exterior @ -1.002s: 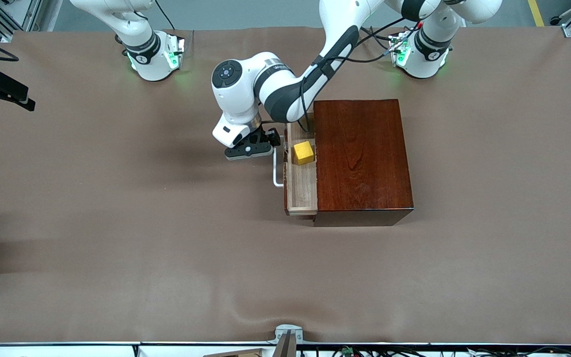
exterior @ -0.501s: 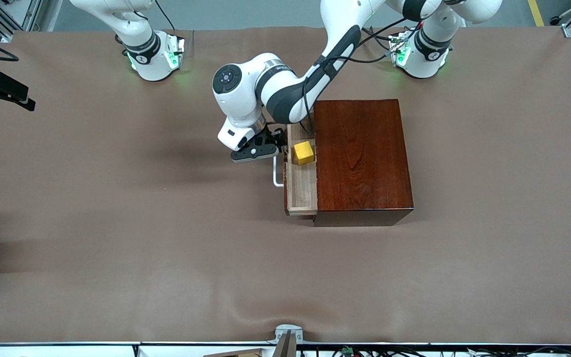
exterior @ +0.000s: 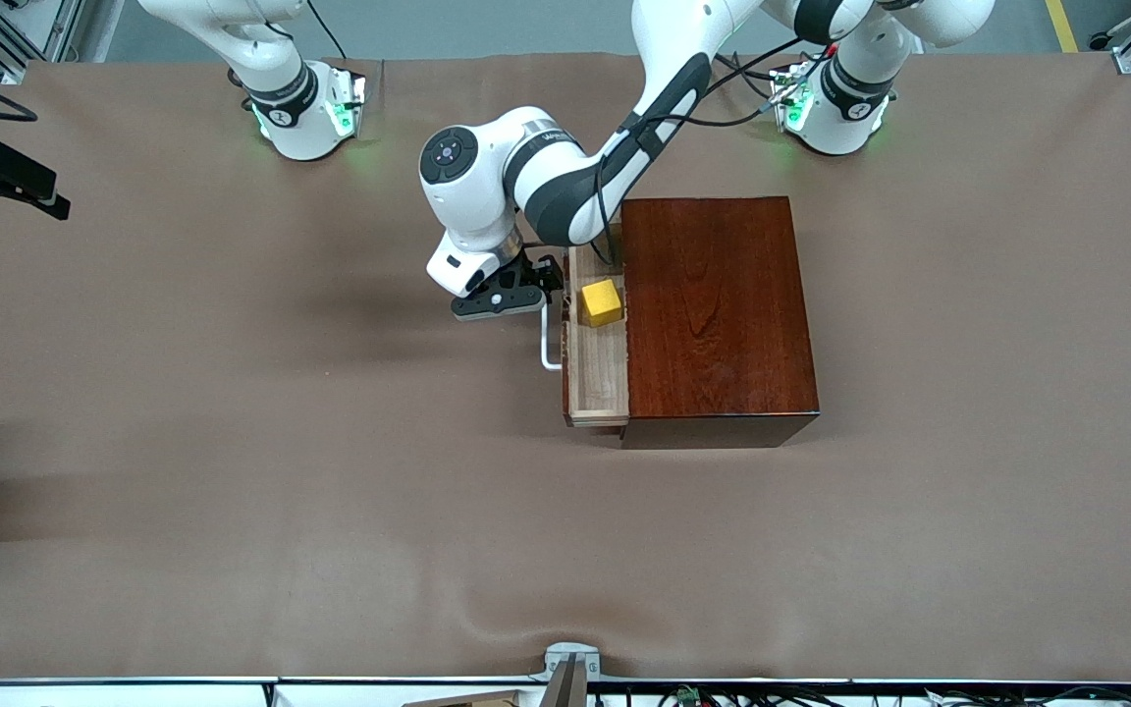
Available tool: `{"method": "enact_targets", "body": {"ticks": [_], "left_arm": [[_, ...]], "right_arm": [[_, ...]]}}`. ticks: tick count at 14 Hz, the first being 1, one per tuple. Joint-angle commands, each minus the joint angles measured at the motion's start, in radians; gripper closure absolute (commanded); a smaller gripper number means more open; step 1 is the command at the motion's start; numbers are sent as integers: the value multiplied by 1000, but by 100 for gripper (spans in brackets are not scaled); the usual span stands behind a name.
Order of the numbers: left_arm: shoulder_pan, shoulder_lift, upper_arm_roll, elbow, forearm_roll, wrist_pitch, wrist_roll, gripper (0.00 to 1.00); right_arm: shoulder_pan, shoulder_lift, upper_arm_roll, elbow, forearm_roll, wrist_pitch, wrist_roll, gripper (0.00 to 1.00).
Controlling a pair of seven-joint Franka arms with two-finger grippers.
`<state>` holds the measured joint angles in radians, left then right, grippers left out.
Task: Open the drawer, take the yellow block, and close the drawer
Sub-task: 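Pull the handle outward with the left gripper to slide the drawer open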
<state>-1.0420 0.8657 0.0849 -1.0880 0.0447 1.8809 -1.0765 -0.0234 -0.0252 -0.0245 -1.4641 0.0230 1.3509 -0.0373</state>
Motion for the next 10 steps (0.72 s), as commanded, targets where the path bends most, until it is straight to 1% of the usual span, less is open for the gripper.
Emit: {"method": "enact_targets", "body": {"ticks": [1,10], "left_arm": [[-10,36,0,33,-9,20,-2,0],[-18,36,-2,43,-19,63,-20,0]], "right_arm": [[-20,-10,9,-12,18,1,-4,0],[-20,-10,9,-10,18,1,-4,0]]}}
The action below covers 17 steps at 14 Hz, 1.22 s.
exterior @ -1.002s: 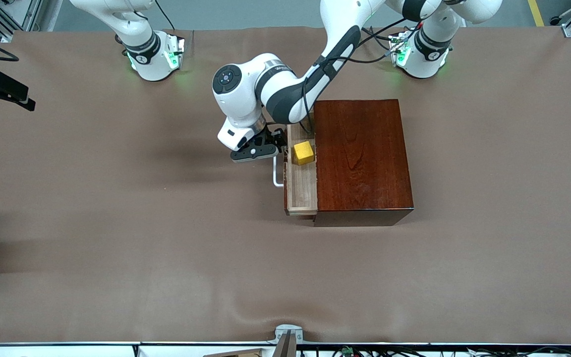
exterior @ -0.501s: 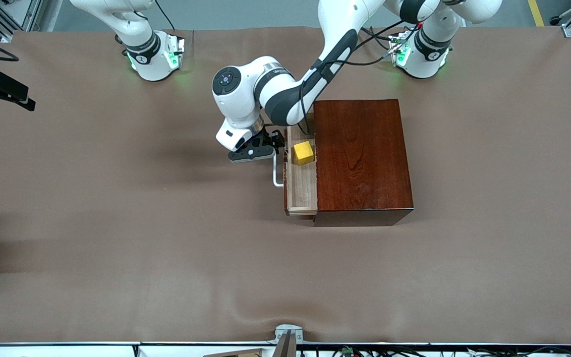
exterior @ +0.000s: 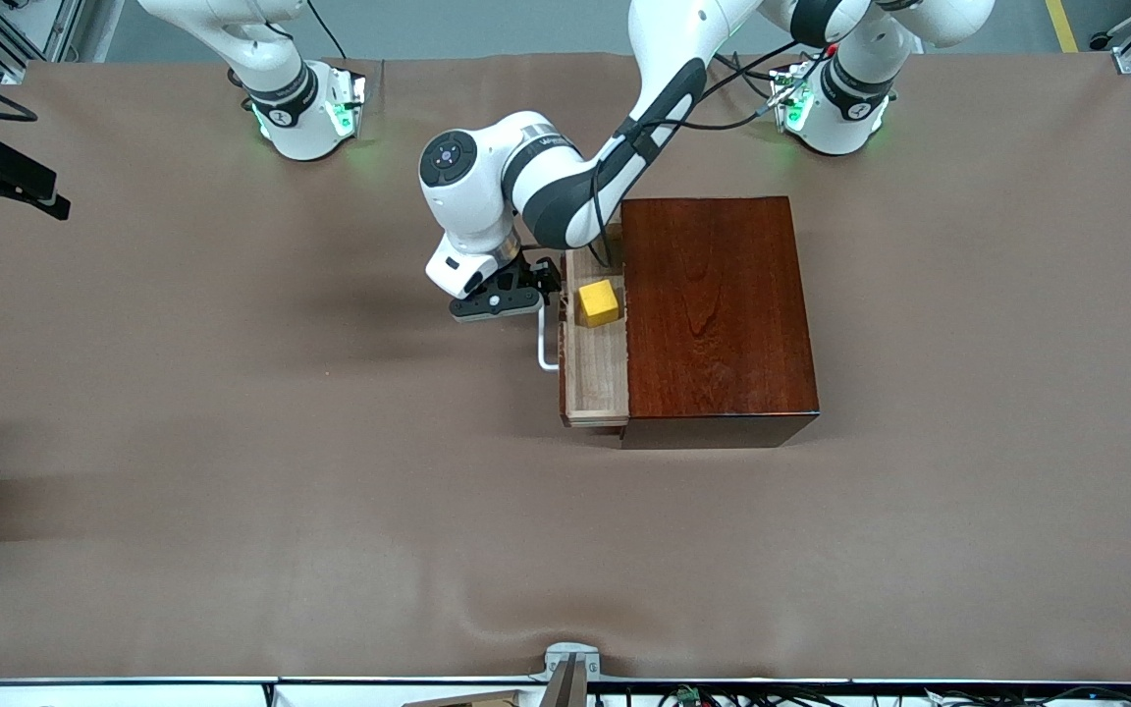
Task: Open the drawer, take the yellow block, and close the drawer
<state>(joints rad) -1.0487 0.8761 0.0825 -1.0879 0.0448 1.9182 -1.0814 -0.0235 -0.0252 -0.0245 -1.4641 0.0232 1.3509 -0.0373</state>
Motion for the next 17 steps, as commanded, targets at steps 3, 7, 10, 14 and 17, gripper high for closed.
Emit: {"method": "enact_targets", "body": {"ticks": [3,7,10,14,17], "left_arm": [[-11,26,0,49,-26,30,-15,0],[-17,26,0,62,-37,35,-15,0],[-19,27,0,62,-39,50,-15,0],[-24,38,0,62,-39,68,-15,0],[-24,28,0,62,-40,67,-22,0]], "right_arm": [[-21,-10,9,-10,18,2,-6,0],[-21,-10,9,-10,18,2,-6,0],[-21,-10,9,-10,18,2,-6,0],[-21,-10,9,-9,18,2,-6,0],[-21,-10,11,-9,18,2,-6,0]]}}
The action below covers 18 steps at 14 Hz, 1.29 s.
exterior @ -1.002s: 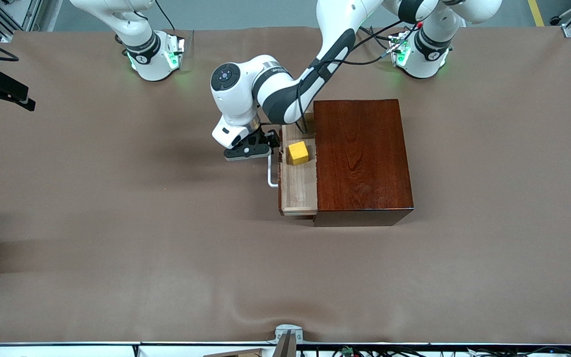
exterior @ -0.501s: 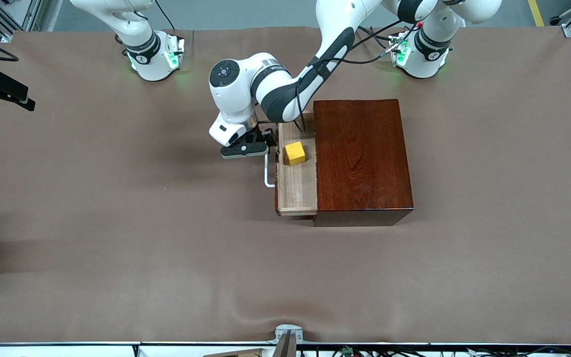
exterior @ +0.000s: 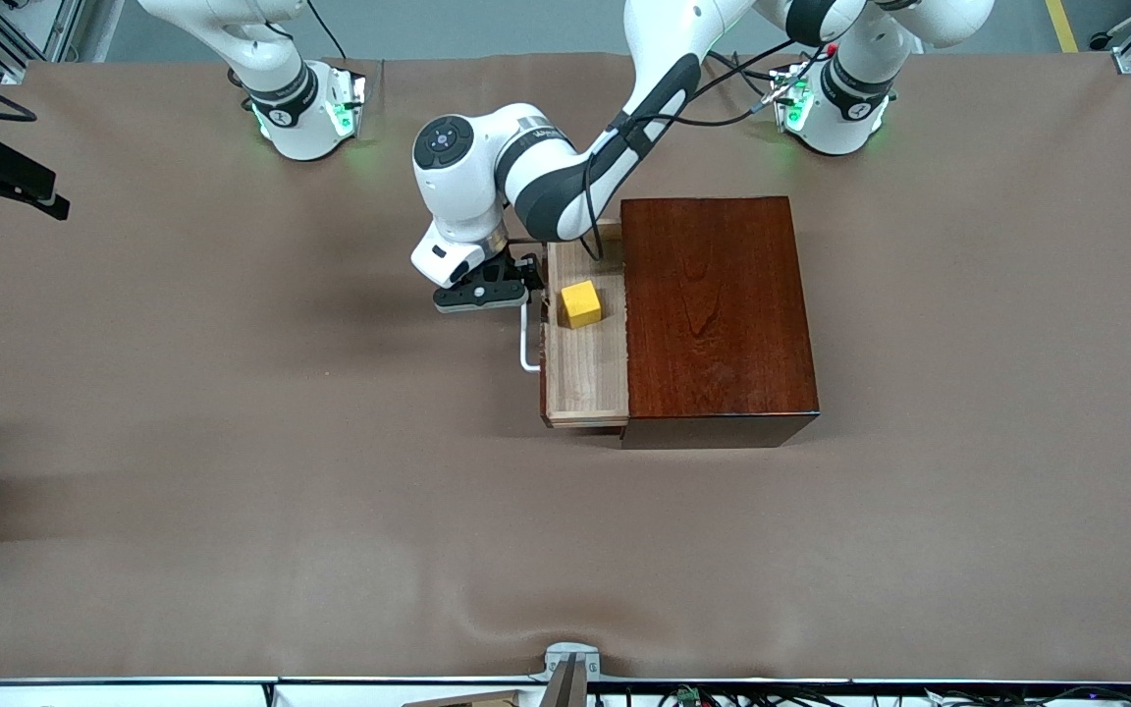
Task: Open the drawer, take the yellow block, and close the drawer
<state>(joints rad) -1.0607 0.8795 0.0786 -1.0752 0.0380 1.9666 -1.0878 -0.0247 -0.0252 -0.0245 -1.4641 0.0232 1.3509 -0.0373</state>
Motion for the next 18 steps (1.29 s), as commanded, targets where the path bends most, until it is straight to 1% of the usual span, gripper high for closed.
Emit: {"method": "enact_targets", "body": {"ticks": [1,4,7,9,11,13,15,17,18], "left_arm": [[-12,15,4,49,-33,9,-14,0],[-4,-36,9,44,-50,0,-14,0],[2,-109,16,40,-52,-79,-14,0],[42,-210,23,35,-47,-179,-7,0],[77,-308,24,11,-38,-277,2,0],[122,-382,26,11,-29,-423,15,0],[171,-445,26,6,9,-526,70,0],[241,-497,24,4,19,-601,167,0],[278,-526,24,-11,19,-632,228,0]], "right_arm": [[-21,-9,11,-9,18,2,-6,0],[-20,-9,9,-9,18,2,-3,0],[-5,-9,14,1,1,10,-12,0],[-9,4,15,11,6,8,-12,0],[-18,11,14,14,0,11,-13,0],[-20,30,11,33,-14,39,-15,0],[-17,48,12,38,-14,118,-13,0],[-9,53,12,38,-14,125,-12,0],[-8,53,14,38,-12,126,-10,0]]}}
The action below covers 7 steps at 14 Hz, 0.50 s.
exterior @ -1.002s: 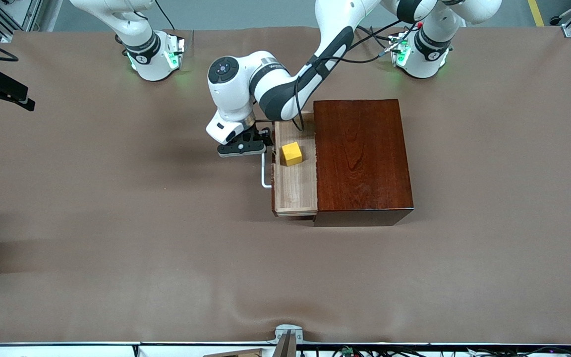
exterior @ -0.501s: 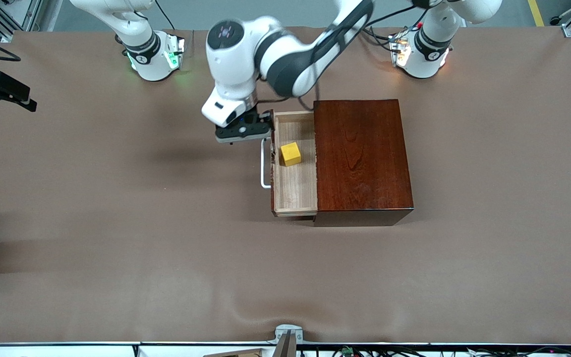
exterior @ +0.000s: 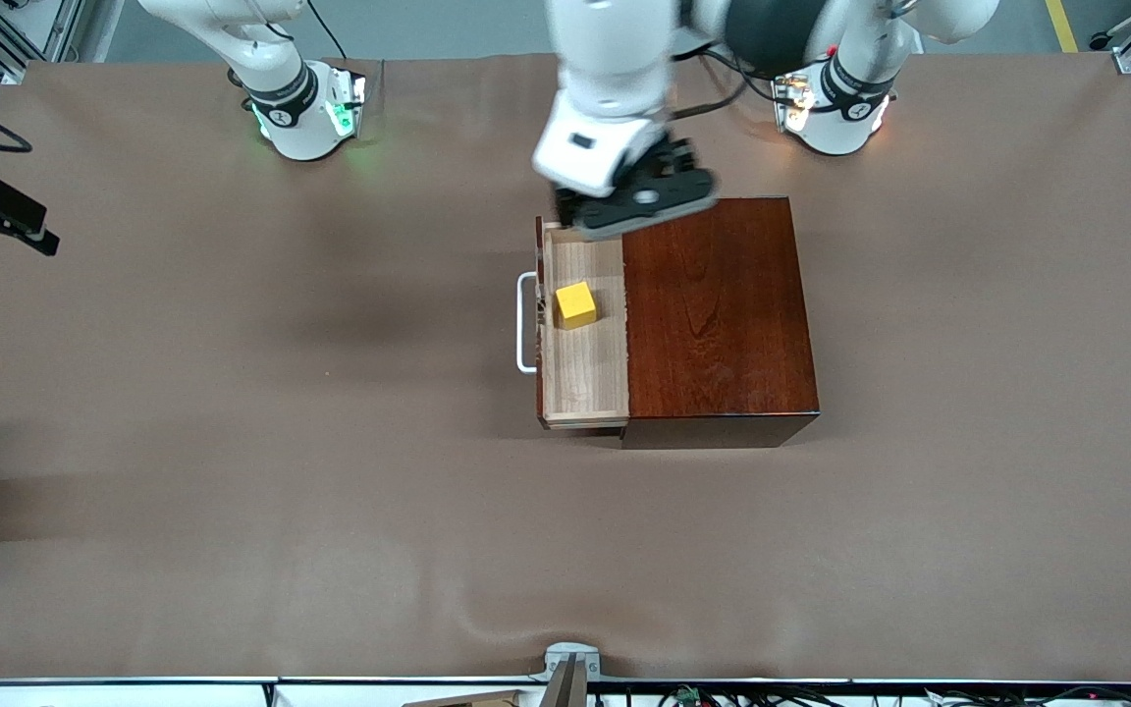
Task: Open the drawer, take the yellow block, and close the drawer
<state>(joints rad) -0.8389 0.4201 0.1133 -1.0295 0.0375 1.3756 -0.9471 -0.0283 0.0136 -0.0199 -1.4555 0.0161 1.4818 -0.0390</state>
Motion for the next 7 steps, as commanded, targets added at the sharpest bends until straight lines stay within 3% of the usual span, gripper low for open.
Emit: {"method": "enact_targets", "body": {"ticks": [1,7], "left_arm": [[88,-96,-10,-81,19,-61,149,0],[305,-286,-12,-290,25,-61,405,0]], "right_arm": [[-2,17,9,27,1,-5,2,0],[73,66,14,29,4,18,164,0]]}}
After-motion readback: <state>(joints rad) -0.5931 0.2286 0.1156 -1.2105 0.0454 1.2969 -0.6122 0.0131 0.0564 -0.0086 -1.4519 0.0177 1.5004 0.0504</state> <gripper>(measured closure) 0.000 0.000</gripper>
